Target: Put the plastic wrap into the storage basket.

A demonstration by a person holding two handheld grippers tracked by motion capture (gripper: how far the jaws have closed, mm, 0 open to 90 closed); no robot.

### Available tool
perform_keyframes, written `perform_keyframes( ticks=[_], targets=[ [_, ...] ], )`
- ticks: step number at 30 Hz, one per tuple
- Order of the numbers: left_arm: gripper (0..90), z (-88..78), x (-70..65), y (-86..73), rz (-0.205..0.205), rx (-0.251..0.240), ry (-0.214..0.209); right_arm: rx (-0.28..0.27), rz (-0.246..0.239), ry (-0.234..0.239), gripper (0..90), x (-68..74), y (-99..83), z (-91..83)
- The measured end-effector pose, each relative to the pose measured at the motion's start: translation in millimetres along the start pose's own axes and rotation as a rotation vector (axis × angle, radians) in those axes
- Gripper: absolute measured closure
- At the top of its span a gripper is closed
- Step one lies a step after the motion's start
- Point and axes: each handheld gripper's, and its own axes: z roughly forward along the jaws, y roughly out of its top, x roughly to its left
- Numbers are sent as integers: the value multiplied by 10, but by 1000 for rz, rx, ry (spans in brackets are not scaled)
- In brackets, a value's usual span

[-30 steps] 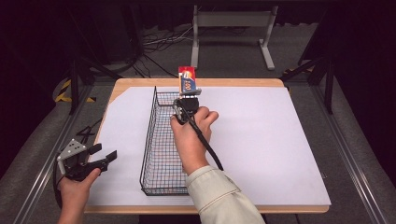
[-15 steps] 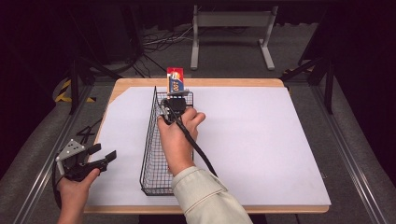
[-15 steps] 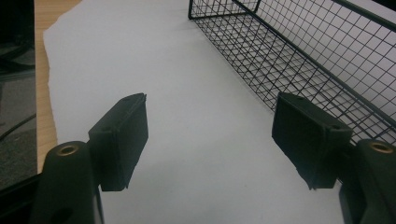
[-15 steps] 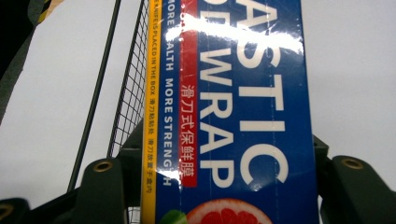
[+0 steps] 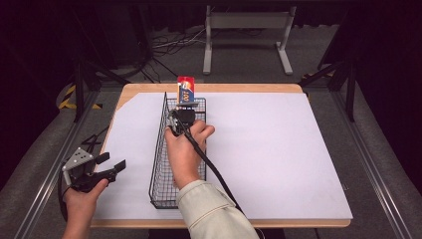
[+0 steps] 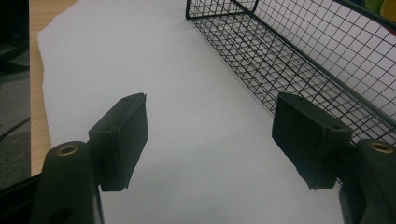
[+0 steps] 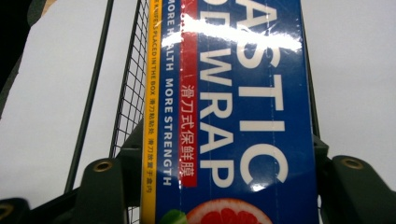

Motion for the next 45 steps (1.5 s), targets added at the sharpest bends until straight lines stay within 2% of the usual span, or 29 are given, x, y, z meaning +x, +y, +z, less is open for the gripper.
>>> perform_keyframes(
  ticks=[11,14,30,45],
  targets=[
    [275,4,-4,-1,4,2,5,12,21,-17,402,-17,-114,198],
    [274,6,-12,2,11,4,13,22,25,-5,401,-23,-168,258],
    [274,0,-22,8,27,10,32,65,17,-40,400,-7,-323,496],
    [274,1,-6,2,17,14,39,102,9,-56,398,-36,-394,618]
  ],
)
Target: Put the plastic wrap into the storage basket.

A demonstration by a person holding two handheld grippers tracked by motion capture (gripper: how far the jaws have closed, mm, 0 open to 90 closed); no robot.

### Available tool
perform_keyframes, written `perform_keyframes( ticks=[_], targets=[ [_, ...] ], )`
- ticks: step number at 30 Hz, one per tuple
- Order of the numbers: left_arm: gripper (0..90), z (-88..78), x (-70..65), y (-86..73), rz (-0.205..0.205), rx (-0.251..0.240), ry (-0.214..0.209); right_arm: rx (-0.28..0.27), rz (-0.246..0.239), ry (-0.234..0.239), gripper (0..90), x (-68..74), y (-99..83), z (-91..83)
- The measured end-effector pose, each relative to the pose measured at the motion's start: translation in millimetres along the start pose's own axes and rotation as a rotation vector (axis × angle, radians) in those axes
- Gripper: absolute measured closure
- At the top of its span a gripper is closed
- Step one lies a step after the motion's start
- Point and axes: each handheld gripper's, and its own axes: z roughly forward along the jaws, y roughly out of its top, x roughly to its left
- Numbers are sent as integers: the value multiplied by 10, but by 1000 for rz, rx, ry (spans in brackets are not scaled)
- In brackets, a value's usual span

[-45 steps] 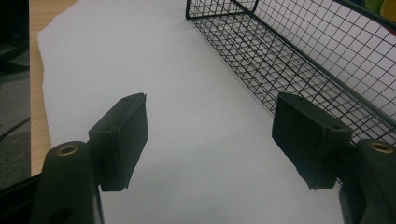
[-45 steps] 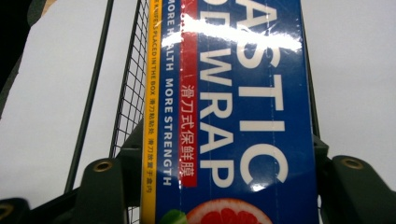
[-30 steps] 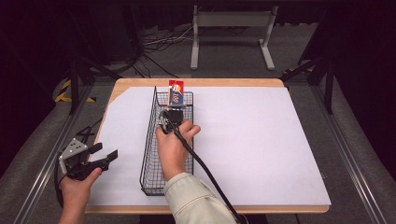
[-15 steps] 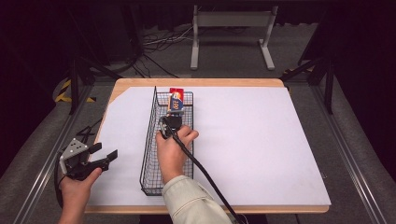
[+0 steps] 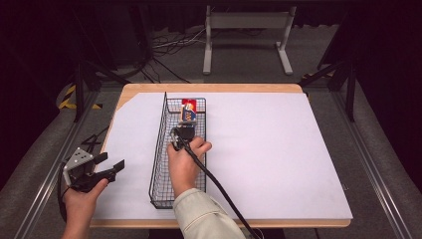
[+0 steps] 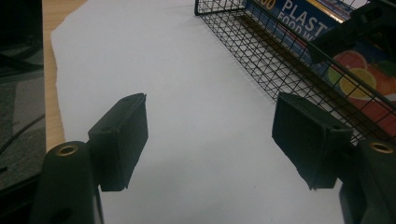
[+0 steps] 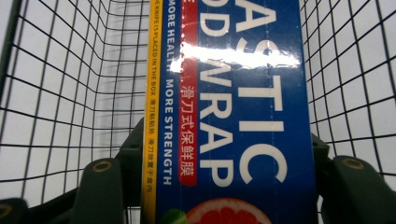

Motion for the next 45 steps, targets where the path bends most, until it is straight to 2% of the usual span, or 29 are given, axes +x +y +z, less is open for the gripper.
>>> perform_keyframes(
  ticks=[10,16,18,23,24,26,30,33,34,37,39,41,43,44,45],
  targets=[
    [274,0,12,-1,-13,5,4,25,2,-5,388,-16,-18,59],
    [274,1,12,-2,-18,6,1,35,-31,2,355,-10,-34,94],
    [274,4,12,-1,-19,6,2,1,-45,14,327,-10,-24,59],
    [273,11,11,-2,-18,9,1,14,-41,61,309,-34,26,-29],
    [273,10,13,-2,-18,8,2,6,-44,62,270,-37,31,-49],
    [273,9,15,-3,-16,9,2,-21,-70,48,239,-36,56,-117],
    [273,8,10,-2,-12,11,2,-45,-117,70,238,-89,147,-286],
    [273,13,11,-3,-19,8,1,-59,-157,102,226,-202,225,-401],
    [273,13,14,-4,-17,13,-1,-59,-157,102,226,-202,225,-401],
    [272,14,18,-4,-19,9,-2,-105,-283,145,205,-417,303,-562],
    [271,17,19,-2,-20,10,-3,-140,-362,152,206,-587,319,-647],
    [271,26,19,-4,-18,14,-4,-178,-414,171,207,-797,319,-724],
    [271,35,18,-5,-12,14,-4,-203,-433,194,208,-1047,298,-788],
    [270,40,14,-6,-11,16,-6,-217,-445,207,208,-1222,280,-818],
    [270,40,14,-6,-11,16,-6,-217,-445,207,208,-1222,280,-818]
  ],
)
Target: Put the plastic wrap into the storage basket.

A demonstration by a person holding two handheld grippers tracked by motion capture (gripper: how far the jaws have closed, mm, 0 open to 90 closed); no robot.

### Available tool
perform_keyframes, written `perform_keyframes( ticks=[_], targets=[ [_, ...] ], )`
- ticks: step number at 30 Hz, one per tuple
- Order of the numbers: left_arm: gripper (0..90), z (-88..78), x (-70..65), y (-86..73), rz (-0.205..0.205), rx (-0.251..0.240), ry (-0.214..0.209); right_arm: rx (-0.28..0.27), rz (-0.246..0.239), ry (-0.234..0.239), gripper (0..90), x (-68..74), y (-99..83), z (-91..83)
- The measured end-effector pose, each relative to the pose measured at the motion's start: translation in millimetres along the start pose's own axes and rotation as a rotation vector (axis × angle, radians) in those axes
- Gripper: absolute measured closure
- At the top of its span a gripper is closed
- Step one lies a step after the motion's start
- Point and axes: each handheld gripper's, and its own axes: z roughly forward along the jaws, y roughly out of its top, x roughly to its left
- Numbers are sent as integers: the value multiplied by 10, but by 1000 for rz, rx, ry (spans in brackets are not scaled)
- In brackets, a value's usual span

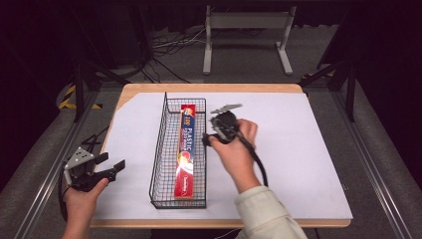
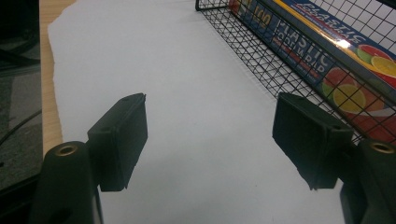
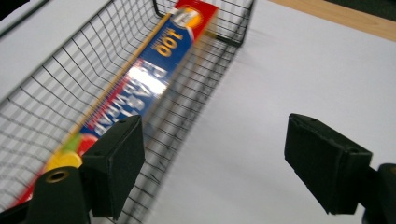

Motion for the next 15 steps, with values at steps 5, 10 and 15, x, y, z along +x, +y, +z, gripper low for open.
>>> perform_keyframes(
  ticks=[5,10,15],
  targets=[
    [265,13,-12,4,16,-15,-23,-83,-58,77,208,-668,-448,-292],
    [263,47,-42,-5,29,-4,-27,-148,33,106,208,-1278,-972,-426],
    [261,35,-50,5,39,-9,-26,-164,59,100,204,-1471,-1171,-449]
  ],
)
